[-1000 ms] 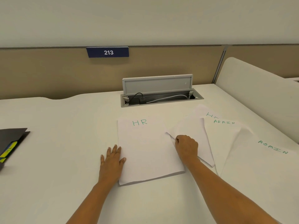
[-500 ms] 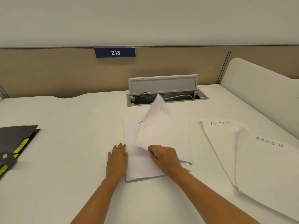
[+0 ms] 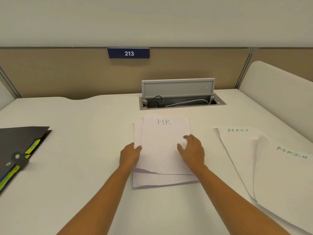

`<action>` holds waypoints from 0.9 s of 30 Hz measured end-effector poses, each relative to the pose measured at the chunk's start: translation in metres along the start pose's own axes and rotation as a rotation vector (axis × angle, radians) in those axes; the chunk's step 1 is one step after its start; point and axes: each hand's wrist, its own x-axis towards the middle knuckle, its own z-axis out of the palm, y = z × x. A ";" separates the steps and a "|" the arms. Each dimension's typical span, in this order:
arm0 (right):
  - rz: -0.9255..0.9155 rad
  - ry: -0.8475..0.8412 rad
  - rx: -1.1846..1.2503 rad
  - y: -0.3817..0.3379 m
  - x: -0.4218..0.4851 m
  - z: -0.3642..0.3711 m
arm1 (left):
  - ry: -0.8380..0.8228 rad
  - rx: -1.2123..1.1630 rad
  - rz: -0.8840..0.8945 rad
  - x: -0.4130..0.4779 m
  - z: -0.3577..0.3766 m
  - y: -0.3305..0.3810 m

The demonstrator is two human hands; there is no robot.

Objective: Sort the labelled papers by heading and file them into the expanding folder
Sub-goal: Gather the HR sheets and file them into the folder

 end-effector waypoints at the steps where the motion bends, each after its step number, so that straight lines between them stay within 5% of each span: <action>1: 0.104 -0.124 -0.063 0.003 0.003 -0.002 | 0.002 -0.009 -0.018 0.001 0.000 0.002; 5: 0.107 -0.340 -0.156 -0.001 0.000 0.009 | 0.014 -0.059 -0.058 0.006 0.003 0.005; 15: 0.133 -0.224 0.246 -0.010 0.001 0.008 | 0.012 -0.480 -0.203 0.024 -0.005 -0.005; 23: 0.334 -0.179 0.793 -0.021 0.021 -0.012 | -0.027 -0.559 0.081 0.007 -0.019 0.003; 27: 0.230 -0.159 0.987 -0.041 0.026 -0.031 | -0.013 -0.659 0.235 0.005 -0.042 0.023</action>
